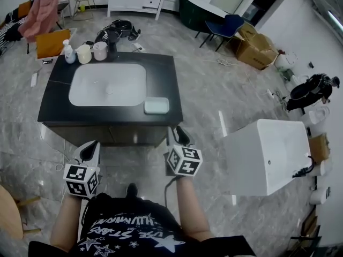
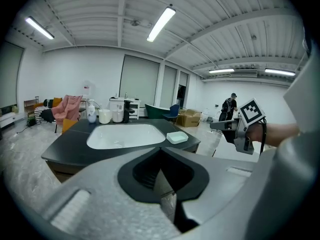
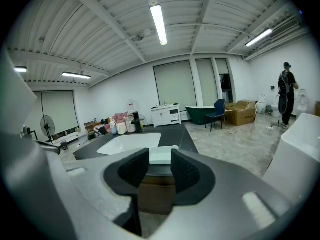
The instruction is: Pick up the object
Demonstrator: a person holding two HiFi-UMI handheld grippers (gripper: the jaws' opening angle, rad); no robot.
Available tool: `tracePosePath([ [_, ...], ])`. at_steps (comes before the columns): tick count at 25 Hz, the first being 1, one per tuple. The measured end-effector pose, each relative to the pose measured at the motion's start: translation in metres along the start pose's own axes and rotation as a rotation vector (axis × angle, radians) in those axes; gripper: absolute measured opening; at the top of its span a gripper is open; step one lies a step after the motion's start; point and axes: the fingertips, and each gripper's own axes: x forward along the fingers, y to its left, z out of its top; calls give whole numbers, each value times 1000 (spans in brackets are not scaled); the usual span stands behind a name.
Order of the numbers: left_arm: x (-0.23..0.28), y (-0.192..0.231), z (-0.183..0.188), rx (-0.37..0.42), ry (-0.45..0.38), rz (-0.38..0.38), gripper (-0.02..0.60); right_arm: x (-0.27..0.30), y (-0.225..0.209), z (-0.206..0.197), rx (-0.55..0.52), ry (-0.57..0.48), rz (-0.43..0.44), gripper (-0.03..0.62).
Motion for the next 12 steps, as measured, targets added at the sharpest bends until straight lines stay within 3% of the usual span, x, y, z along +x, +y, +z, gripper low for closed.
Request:
tracePosePath([
  [3, 17, -5, 12, 34, 4, -16, 8, 14, -11, 2, 7, 15, -7, 141],
  [12, 56, -1, 23, 9, 21, -36, 8, 39, -29, -7, 31, 57, -41, 141],
])
